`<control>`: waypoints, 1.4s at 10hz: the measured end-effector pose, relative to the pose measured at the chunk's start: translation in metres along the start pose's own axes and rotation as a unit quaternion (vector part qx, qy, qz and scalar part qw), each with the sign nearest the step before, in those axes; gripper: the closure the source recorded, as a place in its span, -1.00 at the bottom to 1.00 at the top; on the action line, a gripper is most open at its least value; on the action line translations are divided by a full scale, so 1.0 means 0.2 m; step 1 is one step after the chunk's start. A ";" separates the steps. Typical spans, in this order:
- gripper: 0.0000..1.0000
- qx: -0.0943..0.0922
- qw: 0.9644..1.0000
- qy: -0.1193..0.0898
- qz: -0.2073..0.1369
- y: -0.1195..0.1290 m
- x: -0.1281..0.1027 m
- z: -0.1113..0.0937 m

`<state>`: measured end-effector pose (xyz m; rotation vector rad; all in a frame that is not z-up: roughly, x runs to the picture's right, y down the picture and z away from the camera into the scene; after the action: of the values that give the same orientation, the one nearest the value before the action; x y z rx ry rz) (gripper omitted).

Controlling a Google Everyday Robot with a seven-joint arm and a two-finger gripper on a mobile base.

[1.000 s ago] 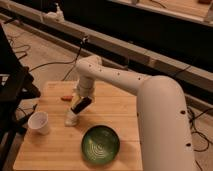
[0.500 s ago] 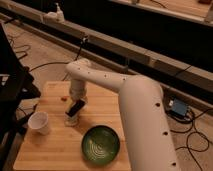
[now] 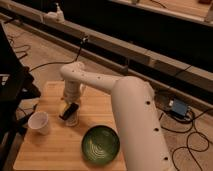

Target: Place the eraser on the white sponge

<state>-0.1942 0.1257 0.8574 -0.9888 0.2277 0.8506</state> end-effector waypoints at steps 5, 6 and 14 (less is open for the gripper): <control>-0.60 0.005 1.000 0.015 0.001 0.01 0.01 0.05; -0.60 0.007 1.000 0.016 0.002 0.00 0.00 0.06; -0.60 0.015 1.000 -0.017 0.014 -0.05 -0.01 -0.06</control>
<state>-0.1861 0.1131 0.8573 -0.9439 0.2255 0.8871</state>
